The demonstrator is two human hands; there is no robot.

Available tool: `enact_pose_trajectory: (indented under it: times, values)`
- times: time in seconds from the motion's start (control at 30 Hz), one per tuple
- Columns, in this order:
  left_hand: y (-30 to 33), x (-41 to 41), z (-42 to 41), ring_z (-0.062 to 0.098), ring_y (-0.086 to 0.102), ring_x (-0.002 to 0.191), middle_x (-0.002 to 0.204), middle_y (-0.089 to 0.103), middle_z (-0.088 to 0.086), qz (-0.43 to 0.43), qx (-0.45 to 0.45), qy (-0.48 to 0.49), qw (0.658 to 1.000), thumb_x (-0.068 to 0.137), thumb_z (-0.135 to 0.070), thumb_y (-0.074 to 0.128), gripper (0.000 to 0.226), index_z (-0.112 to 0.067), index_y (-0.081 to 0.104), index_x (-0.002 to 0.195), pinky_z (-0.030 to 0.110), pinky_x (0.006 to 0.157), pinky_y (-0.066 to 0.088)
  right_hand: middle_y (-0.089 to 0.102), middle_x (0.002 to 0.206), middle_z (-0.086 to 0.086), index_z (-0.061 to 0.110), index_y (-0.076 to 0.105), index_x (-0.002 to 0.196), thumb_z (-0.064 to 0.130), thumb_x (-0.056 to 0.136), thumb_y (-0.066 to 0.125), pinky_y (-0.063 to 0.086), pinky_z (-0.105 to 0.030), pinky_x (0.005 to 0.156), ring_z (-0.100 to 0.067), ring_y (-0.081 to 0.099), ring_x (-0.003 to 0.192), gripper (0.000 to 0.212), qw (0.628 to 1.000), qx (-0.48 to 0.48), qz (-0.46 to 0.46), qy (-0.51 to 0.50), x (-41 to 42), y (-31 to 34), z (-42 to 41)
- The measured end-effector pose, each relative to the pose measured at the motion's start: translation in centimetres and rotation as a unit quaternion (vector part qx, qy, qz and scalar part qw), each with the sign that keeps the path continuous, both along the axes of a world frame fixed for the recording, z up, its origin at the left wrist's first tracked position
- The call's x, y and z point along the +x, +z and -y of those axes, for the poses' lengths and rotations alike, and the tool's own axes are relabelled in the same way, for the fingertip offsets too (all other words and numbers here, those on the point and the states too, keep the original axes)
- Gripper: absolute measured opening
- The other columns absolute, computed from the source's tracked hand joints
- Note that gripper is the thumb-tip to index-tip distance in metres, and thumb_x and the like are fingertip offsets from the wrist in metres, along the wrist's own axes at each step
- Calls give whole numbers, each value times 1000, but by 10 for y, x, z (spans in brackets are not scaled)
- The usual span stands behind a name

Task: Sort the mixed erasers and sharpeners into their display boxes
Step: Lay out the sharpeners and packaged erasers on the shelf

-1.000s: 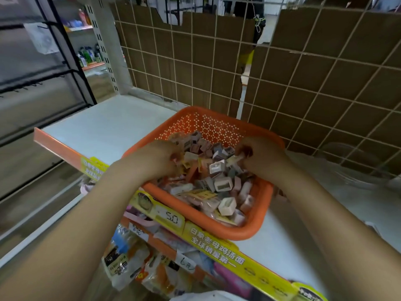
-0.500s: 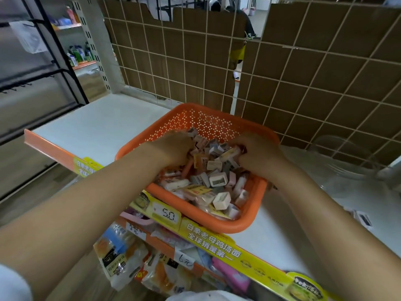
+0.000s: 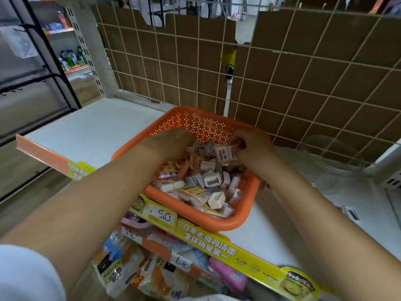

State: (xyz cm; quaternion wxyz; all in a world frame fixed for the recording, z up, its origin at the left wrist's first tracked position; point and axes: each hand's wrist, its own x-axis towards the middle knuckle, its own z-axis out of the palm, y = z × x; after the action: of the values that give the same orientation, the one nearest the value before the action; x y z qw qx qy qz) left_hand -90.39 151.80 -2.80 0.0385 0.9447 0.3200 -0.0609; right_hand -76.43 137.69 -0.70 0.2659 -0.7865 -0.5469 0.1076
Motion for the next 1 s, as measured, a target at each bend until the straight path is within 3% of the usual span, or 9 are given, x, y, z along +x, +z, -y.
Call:
enact_pose_trajectory:
  times: [0.1, 0.3, 0.4, 0.5, 0.6, 0.67, 0.77, 0.87, 1.0]
  values:
    - [7, -5, 0, 9, 51, 75, 85, 56, -5, 108, -36, 38, 993, 85, -27, 61, 12, -22, 51, 88, 24, 65, 39, 52, 102, 8, 20, 56, 99, 1, 86, 52, 48, -17, 71, -10, 53, 95, 23, 993, 56, -105, -18, 5, 1, 4]
    - [34, -14, 35, 9, 52, 89, 95, 54, -7, 307, -98, 67, 944, 87, -23, 59, 24, -16, 59, 109, 22, 77, 37, 57, 99, 13, 25, 53, 118, 0, 91, 48, 46, -15, 70, -9, 56, 101, 38, 959, 71, -275, -3, 5, 13, 20]
    - [39, -19, 63, 5, 50, 67, 78, 59, -1, 349, -115, 44, 929, 90, -24, 54, 15, -12, 62, 88, 19, 62, 34, 61, 107, 0, 21, 57, 108, -1, 90, 48, 50, -30, 85, -18, 58, 105, 30, 939, 83, -333, -5, 5, 17, 35]
    - [41, -17, 88, 19, 56, 67, 76, 63, 19, 404, -164, 46, 899, 91, -25, 53, 30, 2, 63, 81, 34, 63, 40, 65, 101, -8, 14, 57, 98, -6, 87, 50, 56, -33, 81, -22, 65, 95, 24, 880, 89, -467, 6, 9, 24, 53]
    - [47, -8, 117, 29, 65, 73, 80, 66, 22, 466, -238, 59, 850, 91, -22, 55, 25, -3, 67, 81, 43, 69, 50, 67, 102, -16, -1, 53, 112, -6, 85, 51, 58, -32, 75, -25, 68, 88, 28, 810, 87, -580, 8, 18, 26, 75]
    - [51, 3, 138, 25, 68, 71, 76, 71, 9, 508, -302, 66, 804, 90, -14, 55, 20, -17, 69, 77, 37, 66, 57, 66, 105, -20, -5, 48, 118, -7, 83, 52, 58, -35, 75, -28, 68, 90, 35, 796, 90, -598, 6, 26, 26, 92]
    - [51, 24, 170, 15, 69, 65, 76, 71, -1, 559, -397, 78, 724, 90, -1, 51, 24, -20, 64, 92, 20, 58, 54, 61, 110, -17, 7, 47, 113, -13, 79, 54, 58, -40, 69, -28, 68, 87, 39, 806, 124, -578, -7, 40, 30, 124]
    - [42, 49, 202, 11, 67, 65, 74, 71, -5, 569, -434, 67, 695, 89, 7, 47, 31, -18, 65, 92, 20, 60, 55, 58, 113, -12, 16, 50, 117, -18, 79, 49, 59, -41, 67, -28, 67, 89, 51, 819, 155, -553, 3, 59, 31, 162]
    - [28, 86, 251, 6, 66, 64, 68, 70, -8, 557, -483, 69, 672, 86, 11, 47, 33, -18, 63, 88, 18, 63, 55, 66, 97, -10, 16, 59, 96, -14, 80, 51, 56, -40, 79, -25, 66, 92, 35, 841, 153, -517, -29, 89, 23, 222]
